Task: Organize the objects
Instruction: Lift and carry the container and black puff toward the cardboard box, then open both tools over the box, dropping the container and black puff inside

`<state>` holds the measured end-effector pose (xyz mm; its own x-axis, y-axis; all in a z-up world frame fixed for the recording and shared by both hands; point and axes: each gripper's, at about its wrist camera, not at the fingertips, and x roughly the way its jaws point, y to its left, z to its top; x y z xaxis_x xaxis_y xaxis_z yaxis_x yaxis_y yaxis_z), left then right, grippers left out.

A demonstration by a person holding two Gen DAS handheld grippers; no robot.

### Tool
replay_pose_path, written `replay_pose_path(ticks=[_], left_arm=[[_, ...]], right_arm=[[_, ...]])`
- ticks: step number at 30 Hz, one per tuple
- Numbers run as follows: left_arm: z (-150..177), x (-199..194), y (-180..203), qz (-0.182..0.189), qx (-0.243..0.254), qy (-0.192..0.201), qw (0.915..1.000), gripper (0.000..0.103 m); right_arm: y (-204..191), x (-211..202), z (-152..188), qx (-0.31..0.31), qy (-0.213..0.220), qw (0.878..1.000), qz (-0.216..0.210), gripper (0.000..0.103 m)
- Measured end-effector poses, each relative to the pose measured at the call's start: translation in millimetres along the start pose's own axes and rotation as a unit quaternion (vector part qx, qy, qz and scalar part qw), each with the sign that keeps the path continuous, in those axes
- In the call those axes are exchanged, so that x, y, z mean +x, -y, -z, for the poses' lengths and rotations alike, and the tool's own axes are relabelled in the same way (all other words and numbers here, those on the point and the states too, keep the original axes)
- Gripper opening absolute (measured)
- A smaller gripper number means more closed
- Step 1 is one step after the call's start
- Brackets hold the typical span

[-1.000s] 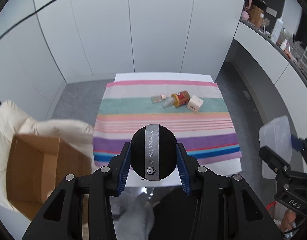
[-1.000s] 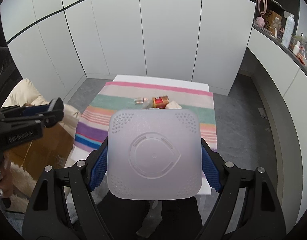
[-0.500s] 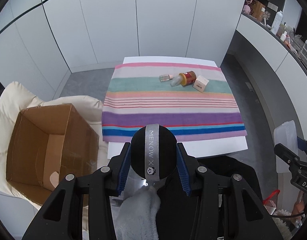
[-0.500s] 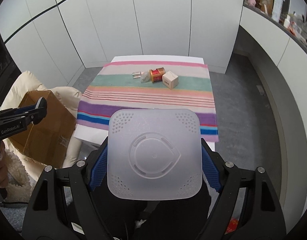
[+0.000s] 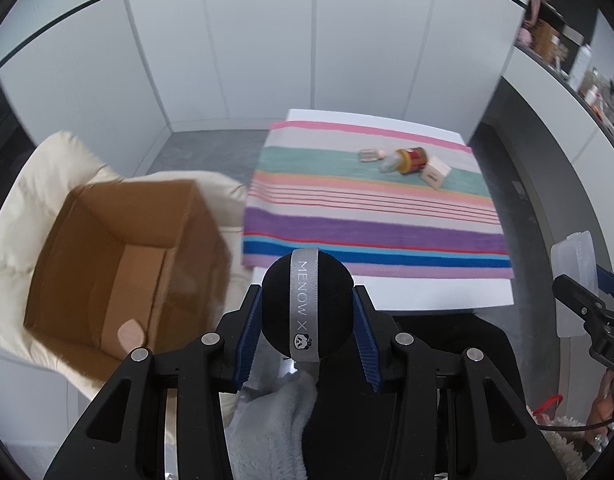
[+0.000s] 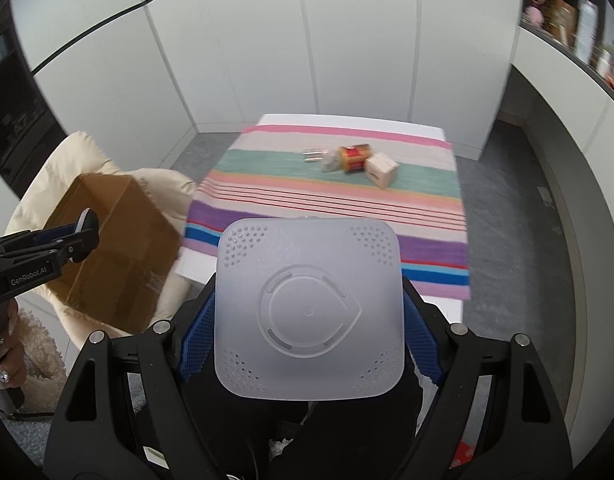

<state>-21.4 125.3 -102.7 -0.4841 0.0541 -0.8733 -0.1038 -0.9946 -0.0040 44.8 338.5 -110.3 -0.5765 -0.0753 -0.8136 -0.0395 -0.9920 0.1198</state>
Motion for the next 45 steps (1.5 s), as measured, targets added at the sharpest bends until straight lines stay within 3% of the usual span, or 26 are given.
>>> replay_pose_path(ticks=[14, 27, 31, 39, 45], left_arm=[[43, -15, -111, -0.061, -0.098, -0.008, 0.9933, 0.044], [86, -37, -203, -0.104, -0.187, -0.013, 0.9768, 0.044], [78, -40, -227, -0.089, -0.219, -0.004, 0.9717, 0.044], [51, -32, -251, -0.125, -0.211, 0.031, 0.9689, 0.045], [37, -4, -279, -0.146, -0.218, 0.021, 0.9647, 0.045]], right_arm=[[-134, 30, -10, -0.113, -0.017, 0.99, -0.081, 0.084], [-280, 44, -3, -0.239, -0.034, 0.958, -0.157, 0.084], [-306, 49, -4, -0.249, -0.033, 0.952, -0.173, 0.084], [-359, 72, -14, -0.292, -0.029, 0.939, -0.178, 0.084], [-384, 99, -25, -0.309, -0.031, 0.936, -0.166, 0.084]])
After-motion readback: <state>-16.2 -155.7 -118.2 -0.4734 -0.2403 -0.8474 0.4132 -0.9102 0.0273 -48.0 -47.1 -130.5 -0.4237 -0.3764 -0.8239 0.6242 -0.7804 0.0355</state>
